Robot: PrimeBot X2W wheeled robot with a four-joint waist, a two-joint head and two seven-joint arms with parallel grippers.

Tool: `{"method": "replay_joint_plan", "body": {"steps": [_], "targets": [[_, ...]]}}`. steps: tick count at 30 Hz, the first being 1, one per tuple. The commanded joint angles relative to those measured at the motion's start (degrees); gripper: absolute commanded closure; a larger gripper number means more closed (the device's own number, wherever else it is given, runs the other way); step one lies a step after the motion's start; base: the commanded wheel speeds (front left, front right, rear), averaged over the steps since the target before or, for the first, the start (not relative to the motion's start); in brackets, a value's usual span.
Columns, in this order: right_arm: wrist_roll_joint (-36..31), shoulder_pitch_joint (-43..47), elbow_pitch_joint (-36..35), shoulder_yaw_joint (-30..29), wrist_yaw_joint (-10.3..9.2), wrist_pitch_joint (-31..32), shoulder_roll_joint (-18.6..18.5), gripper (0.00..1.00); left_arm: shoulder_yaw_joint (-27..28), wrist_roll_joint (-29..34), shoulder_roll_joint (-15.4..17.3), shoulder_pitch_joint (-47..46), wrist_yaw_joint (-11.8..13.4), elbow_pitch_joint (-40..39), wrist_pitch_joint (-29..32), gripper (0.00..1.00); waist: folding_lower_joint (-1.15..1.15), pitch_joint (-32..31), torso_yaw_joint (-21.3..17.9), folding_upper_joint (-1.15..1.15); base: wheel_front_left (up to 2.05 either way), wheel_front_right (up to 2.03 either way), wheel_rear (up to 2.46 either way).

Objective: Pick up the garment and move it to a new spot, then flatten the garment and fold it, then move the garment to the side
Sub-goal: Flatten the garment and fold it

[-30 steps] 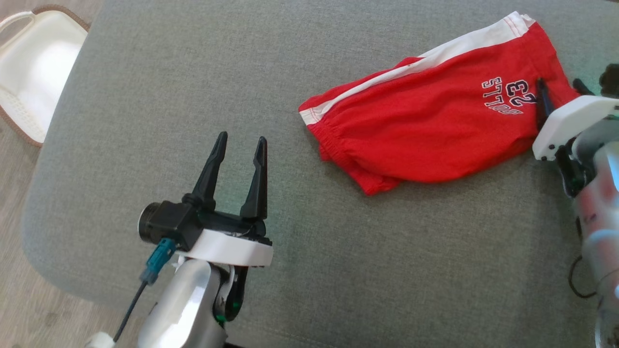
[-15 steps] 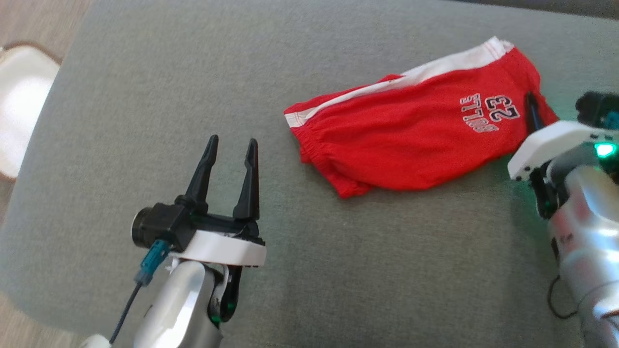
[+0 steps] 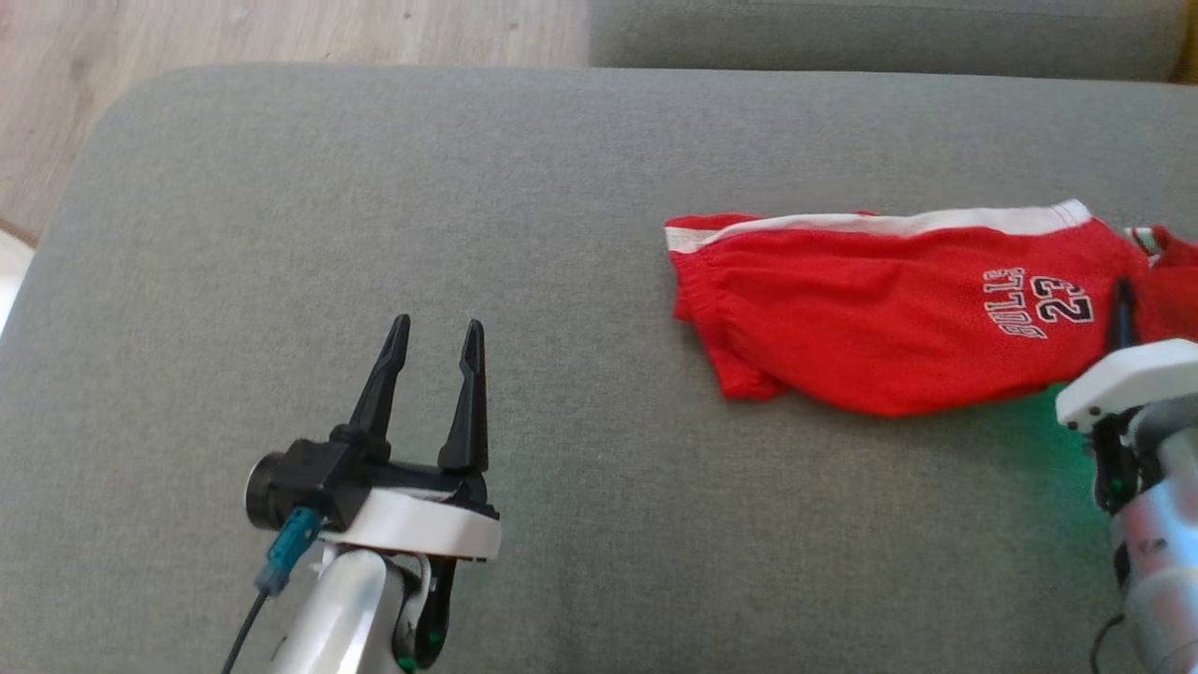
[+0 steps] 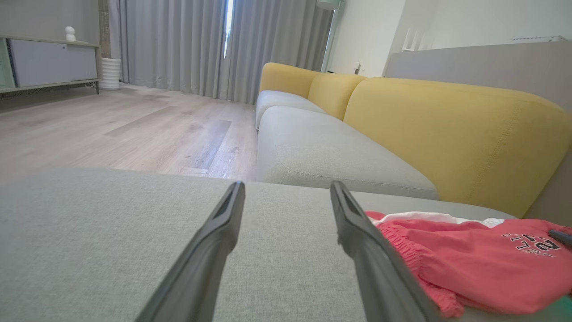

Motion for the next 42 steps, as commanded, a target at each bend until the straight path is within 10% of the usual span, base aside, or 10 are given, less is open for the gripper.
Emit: {"method": "replay_joint_plan", "body": {"steps": [1, 15, 42], "targets": [[-0.2, -0.2, -1.6, 0.1, -0.05, -0.7, 0.0, 1.0, 2.3, 0.5, 0.4, -0.5, -0.1, -1.7, -0.4, 0.0, 0.01, -0.3, -0.4, 0.0, 0.0, 0.0, 0.0], [-1.7, -0.1, -5.4, -1.4, -0.05, -1.3, 1.9, 1.0, 2.0, 1.5, 0.4, 0.9, -1.0, -0.5, -0.4, 0.0, 0.01, -2.1, 1.7, 0.0, 0.0, 0.0, 0.0], [8.2, 2.7, -16.7, 25.6, -0.05, 0.0, 9.9, 1.0, 2.3, 2.2, 0.4, 2.2, -1.3, 0.8, -0.4, 0.0, 0.01, -4.7, 6.5, 0.0, 0.0, 0.0, 0.0]]}}
